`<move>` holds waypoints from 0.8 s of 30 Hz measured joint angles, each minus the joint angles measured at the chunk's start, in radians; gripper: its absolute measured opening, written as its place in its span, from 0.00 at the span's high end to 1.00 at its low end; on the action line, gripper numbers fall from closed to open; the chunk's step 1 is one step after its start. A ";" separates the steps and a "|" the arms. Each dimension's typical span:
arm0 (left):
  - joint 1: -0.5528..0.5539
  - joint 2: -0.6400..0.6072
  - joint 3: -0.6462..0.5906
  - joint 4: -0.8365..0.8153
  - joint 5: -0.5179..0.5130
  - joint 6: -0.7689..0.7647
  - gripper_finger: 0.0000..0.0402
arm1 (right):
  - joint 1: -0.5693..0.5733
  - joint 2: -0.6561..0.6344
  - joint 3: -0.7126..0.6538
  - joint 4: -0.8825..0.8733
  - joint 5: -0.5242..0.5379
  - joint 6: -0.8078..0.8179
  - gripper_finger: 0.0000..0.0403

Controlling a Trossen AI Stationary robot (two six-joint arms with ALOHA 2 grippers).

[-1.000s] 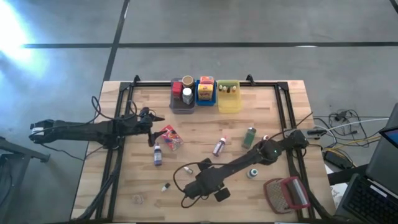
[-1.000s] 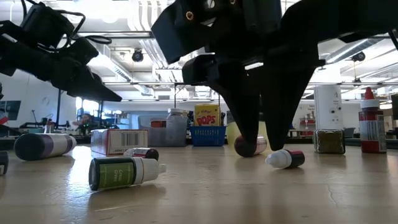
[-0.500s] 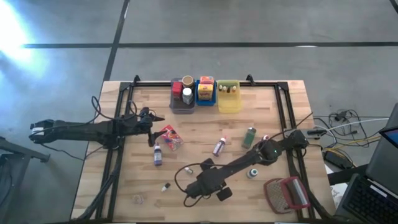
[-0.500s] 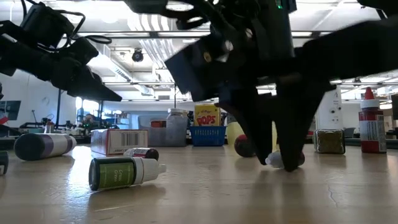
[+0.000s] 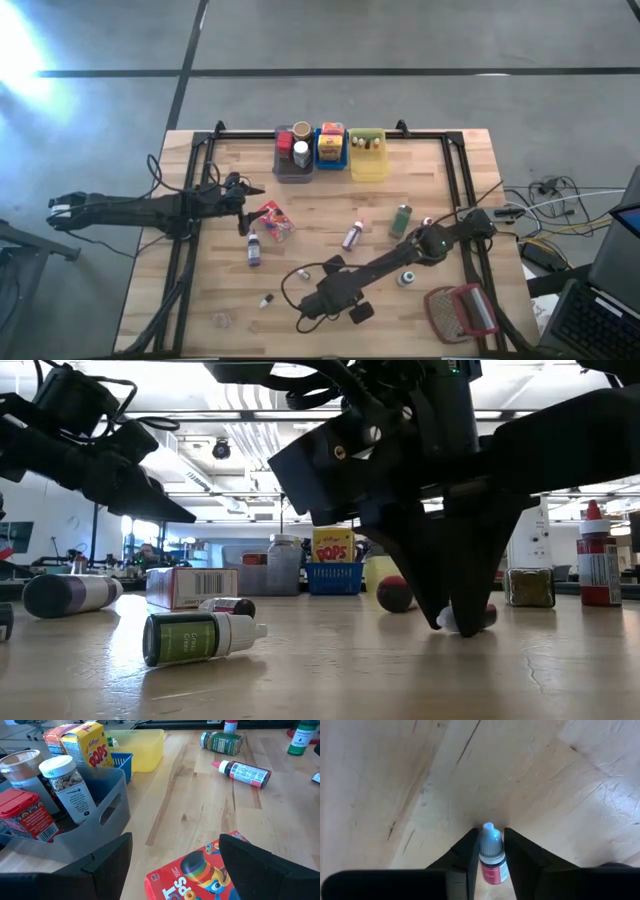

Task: Pick & Place Kitchen Items
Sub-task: Adjust the right small pink food coloring bottle

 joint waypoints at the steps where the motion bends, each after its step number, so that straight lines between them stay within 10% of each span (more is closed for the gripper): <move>1: 0.000 0.000 0.000 0.000 0.000 0.000 0.25 | 0.000 0.000 0.000 0.000 -0.006 0.000 0.81; 13: 0.000 0.000 0.000 -0.001 0.000 0.000 0.25 | 0.000 -0.027 0.000 0.075 -0.044 -0.010 0.84; 24: 0.000 0.000 0.000 -0.010 0.000 0.000 0.25 | -0.018 -0.246 -0.192 0.483 -0.046 -0.060 0.87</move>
